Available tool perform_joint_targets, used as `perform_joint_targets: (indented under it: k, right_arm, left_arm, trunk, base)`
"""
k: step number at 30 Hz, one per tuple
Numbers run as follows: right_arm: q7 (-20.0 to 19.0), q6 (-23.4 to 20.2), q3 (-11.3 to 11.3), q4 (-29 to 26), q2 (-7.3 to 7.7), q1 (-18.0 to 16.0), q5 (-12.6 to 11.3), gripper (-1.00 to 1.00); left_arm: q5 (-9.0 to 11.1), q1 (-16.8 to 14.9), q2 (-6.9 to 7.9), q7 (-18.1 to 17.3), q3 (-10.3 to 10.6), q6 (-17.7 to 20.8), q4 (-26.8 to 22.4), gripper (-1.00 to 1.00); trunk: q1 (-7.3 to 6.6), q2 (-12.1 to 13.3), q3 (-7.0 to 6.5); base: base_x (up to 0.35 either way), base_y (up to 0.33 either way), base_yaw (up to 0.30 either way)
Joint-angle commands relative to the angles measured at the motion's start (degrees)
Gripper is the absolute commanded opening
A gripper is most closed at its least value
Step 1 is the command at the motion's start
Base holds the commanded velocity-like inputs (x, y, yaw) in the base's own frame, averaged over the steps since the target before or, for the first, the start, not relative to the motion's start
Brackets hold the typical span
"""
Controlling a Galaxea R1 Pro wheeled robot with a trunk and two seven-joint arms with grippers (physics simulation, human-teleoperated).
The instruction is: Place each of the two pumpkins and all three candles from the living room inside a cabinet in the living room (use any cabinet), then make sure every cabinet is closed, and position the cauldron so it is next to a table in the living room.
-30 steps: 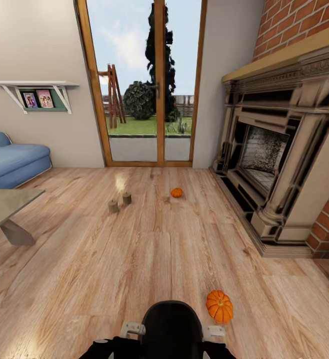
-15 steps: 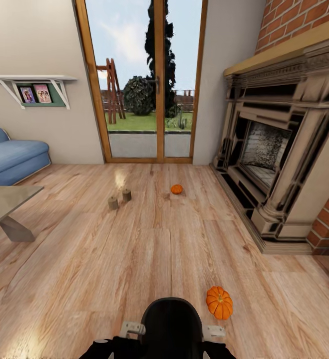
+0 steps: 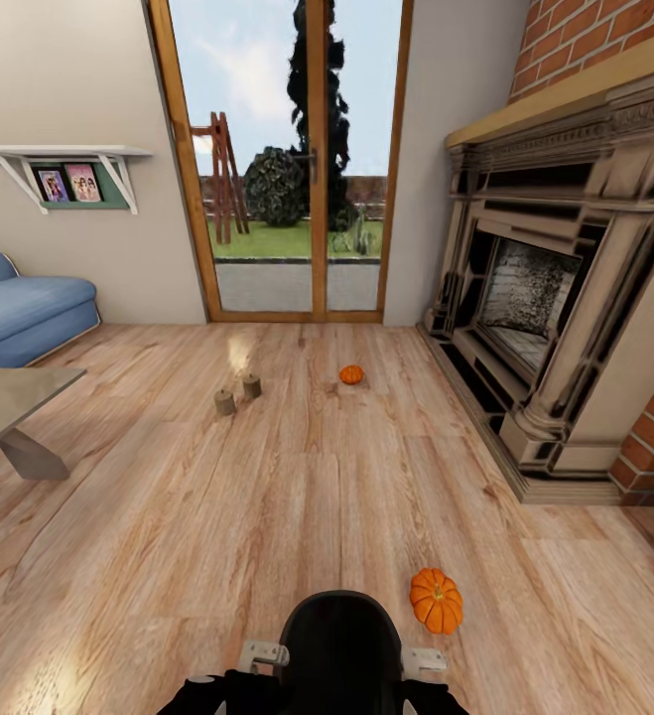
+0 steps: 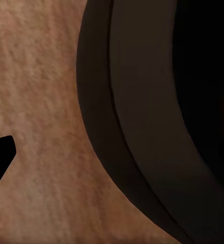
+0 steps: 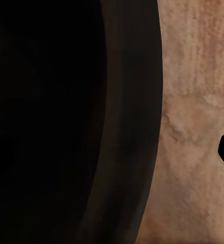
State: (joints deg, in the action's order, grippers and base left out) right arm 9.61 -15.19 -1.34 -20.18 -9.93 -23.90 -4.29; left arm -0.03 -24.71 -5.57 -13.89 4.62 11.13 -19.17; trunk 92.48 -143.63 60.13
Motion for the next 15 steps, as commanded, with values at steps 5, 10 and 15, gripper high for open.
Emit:
perform_joint_targets:
  k: [5, 10, 15]
  right_arm:
    - [0.3, -0.3, -0.2, -0.1, 0.00, 0.0, -0.5, 1.00]
    - [0.3, -0.3, -0.2, -0.1, 0.00, 0.0, -0.4, 1.00]
    - [0.3, -0.3, -0.2, -0.1, 0.00, 0.0, -0.3, -1.00]
  left_arm:
    - [-0.3, 0.0, 0.03, 0.0, 0.2, 0.3, -0.1, 1.00]
    - [-0.3, 0.0, 0.03, 0.0, 0.2, 0.3, -0.1, -1.00]
    - [-0.3, 0.0, 0.03, 0.0, 0.2, 0.3, -0.1, -1.00]
  trunk:
    - [-0.01, 0.0, 0.06]
    - [-0.01, 0.0, 0.06]
    - [-0.01, 0.0, 0.06]
  base:
    - [0.000, 0.000, 0.000]
    - [0.000, 0.000, 0.000]
    - [0.000, 0.000, 0.000]
